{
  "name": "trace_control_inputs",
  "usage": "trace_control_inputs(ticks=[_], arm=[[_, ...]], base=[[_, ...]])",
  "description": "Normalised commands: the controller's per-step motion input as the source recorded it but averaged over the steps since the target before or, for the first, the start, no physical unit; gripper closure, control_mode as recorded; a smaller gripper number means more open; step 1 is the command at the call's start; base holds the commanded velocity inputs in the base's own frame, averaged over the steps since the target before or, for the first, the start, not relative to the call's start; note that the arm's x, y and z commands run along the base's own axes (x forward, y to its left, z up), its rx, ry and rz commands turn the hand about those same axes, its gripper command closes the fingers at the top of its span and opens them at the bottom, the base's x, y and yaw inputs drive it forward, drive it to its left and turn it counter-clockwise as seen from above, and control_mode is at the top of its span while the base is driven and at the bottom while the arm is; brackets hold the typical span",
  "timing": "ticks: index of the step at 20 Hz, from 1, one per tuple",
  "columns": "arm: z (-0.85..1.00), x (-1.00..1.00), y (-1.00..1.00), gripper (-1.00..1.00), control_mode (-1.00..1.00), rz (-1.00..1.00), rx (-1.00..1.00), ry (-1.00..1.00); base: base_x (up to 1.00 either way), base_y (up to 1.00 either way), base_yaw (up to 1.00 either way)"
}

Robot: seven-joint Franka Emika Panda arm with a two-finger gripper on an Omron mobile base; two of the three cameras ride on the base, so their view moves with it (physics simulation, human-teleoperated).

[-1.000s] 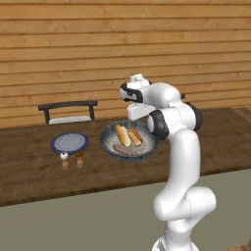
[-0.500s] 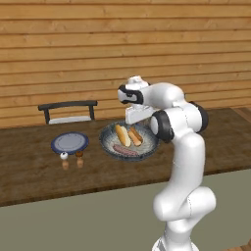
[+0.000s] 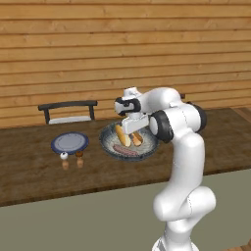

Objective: Place one bun and one sausage from the bowl on each plate.

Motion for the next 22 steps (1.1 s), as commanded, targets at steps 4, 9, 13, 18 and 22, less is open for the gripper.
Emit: trace_control_inputs(ticks=[4,9,13,18,22], arm=[[-0.01,-0.65,0.0,-1.0,-1.0,0.04,0.02,0.0],[-0.2,-0.12,0.0,-1.0,-1.0,0.03,0.0,-0.04],[0.16,0.1,0.0,-1.0,-1.0,0.0,0.0,-0.12],[0.26,-0.02,0.0,-1.0,-1.0,0.0,0.01,-0.07],[-0.07,0.1,-0.01,-1.0,-1.0,0.0,0.0,-0.04]], base=[[0.0,0.0,0.0],[0.0,0.0,0.0],[0.0,0.0,0.0],[0.0,0.0,0.0],[0.0,0.0,0.0]])
